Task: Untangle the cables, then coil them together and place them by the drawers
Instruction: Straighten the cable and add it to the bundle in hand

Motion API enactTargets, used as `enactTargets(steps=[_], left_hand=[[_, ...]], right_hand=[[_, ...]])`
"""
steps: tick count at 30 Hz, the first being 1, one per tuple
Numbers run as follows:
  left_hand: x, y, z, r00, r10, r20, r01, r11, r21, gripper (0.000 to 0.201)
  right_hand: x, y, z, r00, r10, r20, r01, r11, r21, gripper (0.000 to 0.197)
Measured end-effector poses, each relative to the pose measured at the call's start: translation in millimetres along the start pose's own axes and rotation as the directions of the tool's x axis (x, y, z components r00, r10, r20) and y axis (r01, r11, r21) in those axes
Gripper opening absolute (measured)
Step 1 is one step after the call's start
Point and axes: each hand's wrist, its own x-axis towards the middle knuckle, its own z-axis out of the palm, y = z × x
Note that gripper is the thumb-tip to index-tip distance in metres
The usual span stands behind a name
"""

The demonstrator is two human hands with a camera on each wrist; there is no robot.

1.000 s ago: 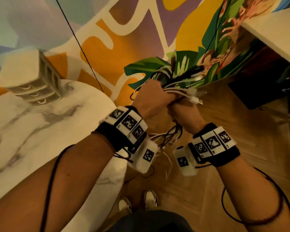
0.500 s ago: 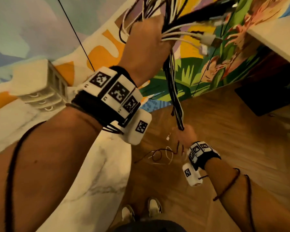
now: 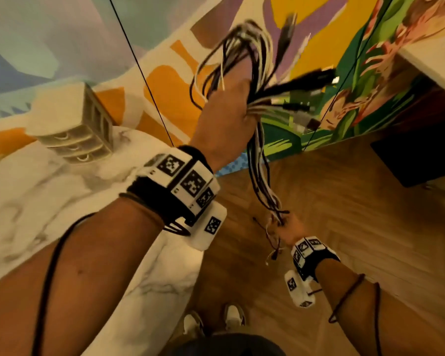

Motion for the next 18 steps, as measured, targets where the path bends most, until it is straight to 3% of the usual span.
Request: enactTargets(steps=[2, 4, 6, 9, 11, 13, 15, 18], left_hand=[[-12.6, -8.1, 16.9, 0.995, -0.065, 0.073, 0.066, 0.998, -0.022, 0.014], [-24.8, -12.1, 32.8, 0.978, -0.128, 0.162, 0.135, 0.990, -0.032, 0.012], [-37.1, -17.2, 48.1, 0.960, -0.176, 0.216, 0.186, 0.982, -0.026, 0.012], [-51.1, -21.6, 64.0, 0.934, -0.218, 0.284, 0.228, 0.974, 0.000, 0.010], [-58.8, -21.5, 68.9, 0.910, -0.251, 0.331, 0.264, 0.964, 0.005, 0.007], [-63.8, -21.8, 68.7, 0.893, -0.278, 0.353, 0.303, 0.953, -0.015, 0.007], [-66.2, -26.3, 61.8, 0.894, -0.293, 0.339, 0.327, 0.944, -0.047, 0.011], [-63.0, -35.6, 38.8, 0.911, -0.330, 0.248, 0.355, 0.933, -0.066, 0.024]], right_hand=[[8.5, 14.4, 0.4, 0.997, -0.020, 0.076, 0.030, 0.991, -0.130, 0.075], [-11.5, -10.4, -14.6, 0.993, -0.111, 0.026, 0.114, 0.984, -0.136, 0.096], [-45.5, -53.1, -34.3, 0.974, -0.226, -0.015, 0.226, 0.974, -0.019, 0.106], [-83.8, -112.9, -56.4, 0.856, -0.516, -0.038, 0.508, 0.822, 0.257, 0.080], [-96.1, -138.4, -56.2, 0.817, -0.576, -0.026, 0.557, 0.778, 0.290, 0.054], [-95.0, -150.0, -47.1, 0.854, -0.518, -0.046, 0.508, 0.813, 0.284, 0.029], [-89.4, -148.6, -34.0, 0.862, -0.483, -0.151, 0.499, 0.760, 0.416, 0.013], [-62.3, -116.2, -25.1, 0.910, -0.265, -0.320, 0.385, 0.826, 0.411, 0.036]])
